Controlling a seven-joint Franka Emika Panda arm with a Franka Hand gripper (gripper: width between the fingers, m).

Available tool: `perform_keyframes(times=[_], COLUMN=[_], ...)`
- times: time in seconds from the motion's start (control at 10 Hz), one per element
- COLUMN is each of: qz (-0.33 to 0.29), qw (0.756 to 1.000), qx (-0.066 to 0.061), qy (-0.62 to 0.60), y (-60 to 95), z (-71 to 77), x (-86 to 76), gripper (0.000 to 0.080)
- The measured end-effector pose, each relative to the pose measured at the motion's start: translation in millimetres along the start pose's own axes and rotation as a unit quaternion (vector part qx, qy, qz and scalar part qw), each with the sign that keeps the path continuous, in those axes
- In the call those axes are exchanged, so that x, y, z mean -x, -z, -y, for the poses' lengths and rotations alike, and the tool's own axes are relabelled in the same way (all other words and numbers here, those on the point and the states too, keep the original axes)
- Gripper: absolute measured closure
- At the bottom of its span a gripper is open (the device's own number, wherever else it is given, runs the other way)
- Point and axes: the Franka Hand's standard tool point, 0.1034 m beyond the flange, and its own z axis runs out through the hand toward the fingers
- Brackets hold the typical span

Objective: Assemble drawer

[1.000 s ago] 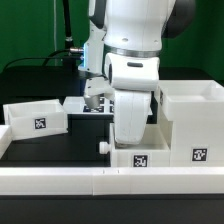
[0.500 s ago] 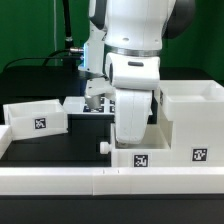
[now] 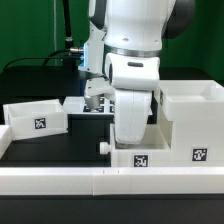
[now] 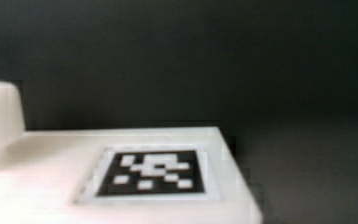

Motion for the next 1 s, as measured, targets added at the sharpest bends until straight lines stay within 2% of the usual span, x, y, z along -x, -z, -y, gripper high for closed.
perform_keyframes(times=[0.7,0.8,1.0], qz=[0.008,0.006,0.006], qw=[1.000,1.000,1.000], qx=[0.001,0.009,0.009], qy=[0.018,0.016,0.016], y=[0.0,-0.2,-0.3], z=[-0.2,-1.2,-1.1], x=[2.7,2.7,3.0], gripper=[0.0761,0.0761,0.0761])
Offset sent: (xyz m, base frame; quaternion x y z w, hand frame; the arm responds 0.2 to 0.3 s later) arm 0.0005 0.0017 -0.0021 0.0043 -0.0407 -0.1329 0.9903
